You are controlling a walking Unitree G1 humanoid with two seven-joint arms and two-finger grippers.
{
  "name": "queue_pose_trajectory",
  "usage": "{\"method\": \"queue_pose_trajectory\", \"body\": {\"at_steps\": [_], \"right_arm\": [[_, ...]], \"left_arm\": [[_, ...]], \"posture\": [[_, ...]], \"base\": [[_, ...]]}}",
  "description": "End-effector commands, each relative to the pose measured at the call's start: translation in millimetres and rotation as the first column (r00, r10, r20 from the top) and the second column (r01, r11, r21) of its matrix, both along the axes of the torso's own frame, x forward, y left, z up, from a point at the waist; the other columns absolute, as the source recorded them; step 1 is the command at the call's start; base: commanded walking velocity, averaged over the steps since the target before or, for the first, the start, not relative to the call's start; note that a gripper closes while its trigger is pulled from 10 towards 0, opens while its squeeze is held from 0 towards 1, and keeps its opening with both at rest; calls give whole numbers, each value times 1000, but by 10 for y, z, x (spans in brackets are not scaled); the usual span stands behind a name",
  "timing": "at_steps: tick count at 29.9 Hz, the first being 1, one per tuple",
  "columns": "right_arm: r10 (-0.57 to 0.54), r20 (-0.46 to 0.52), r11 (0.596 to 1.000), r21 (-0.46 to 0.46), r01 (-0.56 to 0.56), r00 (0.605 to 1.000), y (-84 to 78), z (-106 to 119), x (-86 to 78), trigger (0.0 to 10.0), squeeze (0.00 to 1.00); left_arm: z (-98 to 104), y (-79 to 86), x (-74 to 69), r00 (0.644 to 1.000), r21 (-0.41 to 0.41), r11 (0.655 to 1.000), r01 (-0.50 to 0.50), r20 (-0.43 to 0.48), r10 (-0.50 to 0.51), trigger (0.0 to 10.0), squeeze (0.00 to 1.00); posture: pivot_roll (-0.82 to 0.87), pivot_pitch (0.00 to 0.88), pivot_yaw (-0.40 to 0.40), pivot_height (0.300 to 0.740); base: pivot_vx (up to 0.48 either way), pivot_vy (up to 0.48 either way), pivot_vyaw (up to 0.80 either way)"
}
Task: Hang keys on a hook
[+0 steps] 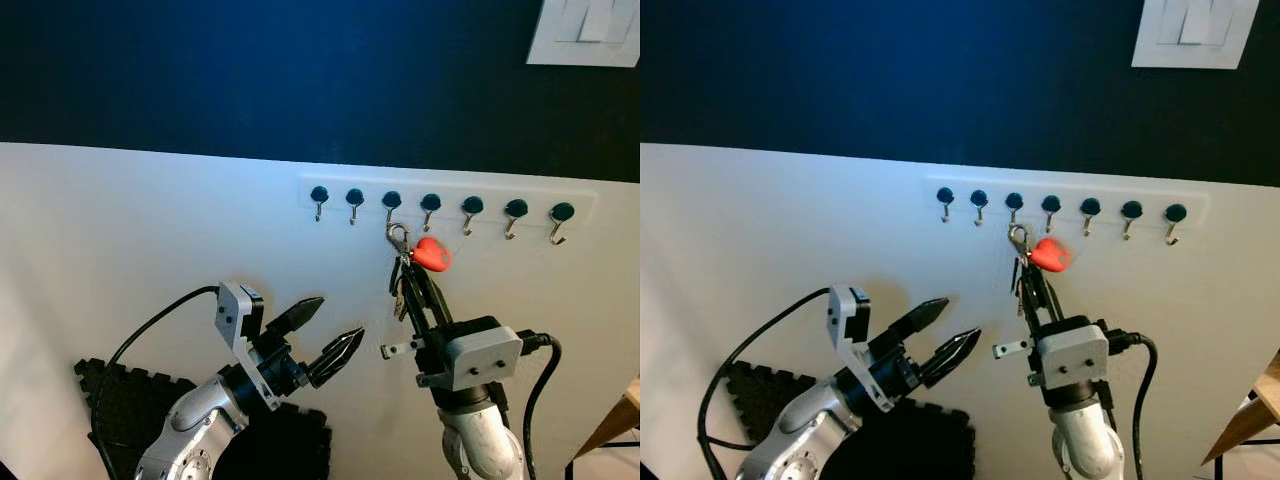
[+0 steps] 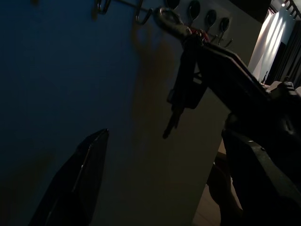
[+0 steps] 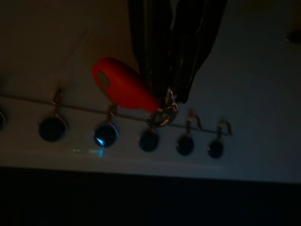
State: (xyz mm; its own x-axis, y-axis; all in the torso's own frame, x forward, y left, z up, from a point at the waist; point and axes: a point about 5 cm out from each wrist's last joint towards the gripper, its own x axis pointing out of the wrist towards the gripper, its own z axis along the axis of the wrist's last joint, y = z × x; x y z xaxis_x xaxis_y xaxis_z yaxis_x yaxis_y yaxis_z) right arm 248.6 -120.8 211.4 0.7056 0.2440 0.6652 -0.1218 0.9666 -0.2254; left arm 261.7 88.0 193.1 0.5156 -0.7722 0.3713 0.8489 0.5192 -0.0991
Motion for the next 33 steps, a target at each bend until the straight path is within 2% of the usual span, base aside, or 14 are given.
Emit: {"method": "queue_pose_trajectory", "body": {"at_steps": [1,10,19,22,25,33], "right_arm": [[34,28,999,9,-34,999,39,41,-55,10000,0],[65,42,998,20,-66,997,101,93,-67,10000,0],[8,38,998,57,-10,999,19,130,-4,10000,0],[-9,20,998,66,8,1000,-6,110,4,10000,0],[-50,-34,991,122,54,998,-95,40,39,10000,0],[-37,-95,991,125,48,995,-93,-54,63,10000,0]], "left_arm": [[13,12,-26,1000,19,1000,16,7,-16,10000,0],[13,16,-26,1000,22,1000,14,7,-14,10000,0],[25,10,-25,1000,16,1000,15,6,-15,10000,0],[25,13,-32,1000,16,1000,14,6,-15,10000,0],[23,15,-36,1000,17,1000,15,4,-15,10000,0],[24,20,-33,1000,19,1000,14,2,-14,10000,0]], "posture": [[41,28,38,740],[43,36,40,740],[44,41,40,740],[46,44,39,740],[47,45,40,740],[48,46,41,740]], "base": [[0,0,0],[0,0,0],[0,0,0],[0,0,0],[0,0,0],[0,0,0]]}}
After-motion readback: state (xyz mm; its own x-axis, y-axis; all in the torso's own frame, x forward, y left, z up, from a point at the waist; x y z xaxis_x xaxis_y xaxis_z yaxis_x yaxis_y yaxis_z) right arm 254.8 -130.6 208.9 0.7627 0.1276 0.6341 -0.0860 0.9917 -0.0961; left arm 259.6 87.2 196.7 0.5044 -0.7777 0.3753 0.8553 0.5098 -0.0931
